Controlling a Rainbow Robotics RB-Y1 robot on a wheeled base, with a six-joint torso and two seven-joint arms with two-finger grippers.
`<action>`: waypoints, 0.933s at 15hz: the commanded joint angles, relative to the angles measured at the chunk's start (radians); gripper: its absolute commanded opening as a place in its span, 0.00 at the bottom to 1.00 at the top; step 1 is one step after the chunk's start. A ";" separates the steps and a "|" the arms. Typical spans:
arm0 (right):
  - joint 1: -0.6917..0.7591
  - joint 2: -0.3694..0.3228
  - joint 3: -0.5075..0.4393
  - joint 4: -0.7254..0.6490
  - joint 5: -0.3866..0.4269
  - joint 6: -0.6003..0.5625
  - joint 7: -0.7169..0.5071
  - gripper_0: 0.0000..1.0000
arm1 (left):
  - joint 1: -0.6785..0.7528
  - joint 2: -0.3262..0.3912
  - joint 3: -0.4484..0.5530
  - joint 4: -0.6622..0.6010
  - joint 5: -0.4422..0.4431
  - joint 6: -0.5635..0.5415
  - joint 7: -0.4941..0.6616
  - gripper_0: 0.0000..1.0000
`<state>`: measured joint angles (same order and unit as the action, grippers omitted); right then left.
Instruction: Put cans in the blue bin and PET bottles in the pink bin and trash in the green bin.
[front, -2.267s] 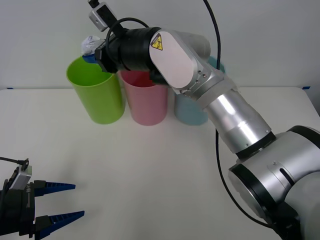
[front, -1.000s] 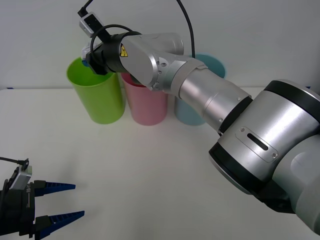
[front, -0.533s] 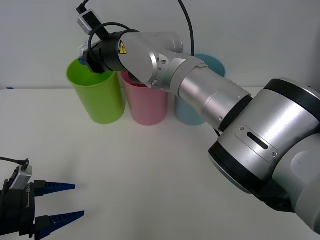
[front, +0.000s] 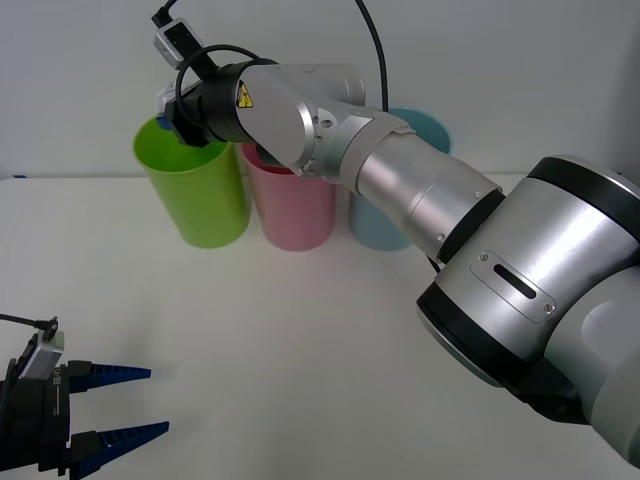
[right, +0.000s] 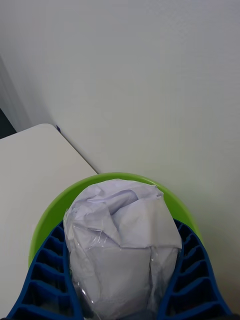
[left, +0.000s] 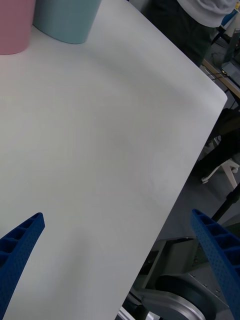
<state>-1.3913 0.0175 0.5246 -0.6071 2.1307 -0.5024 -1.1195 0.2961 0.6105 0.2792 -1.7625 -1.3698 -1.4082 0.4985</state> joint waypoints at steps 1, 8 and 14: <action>0.000 0.000 0.000 0.000 0.000 0.004 0.000 0.00 | 0.000 0.000 0.000 0.000 0.000 0.000 0.000 1.00; 0.002 0.000 0.098 0.000 -0.028 0.146 0.012 0.00 | 0.000 0.000 0.000 0.000 0.000 0.000 0.000 1.00; 0.002 0.000 0.138 0.000 -0.061 0.174 0.012 0.00 | 0.000 0.000 0.000 0.000 0.000 0.000 0.000 1.00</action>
<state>-1.3900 0.0174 0.6602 -0.6073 2.0702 -0.3283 -1.1062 0.2961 0.6105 0.2792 -1.7625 -1.3698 -1.4082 0.4985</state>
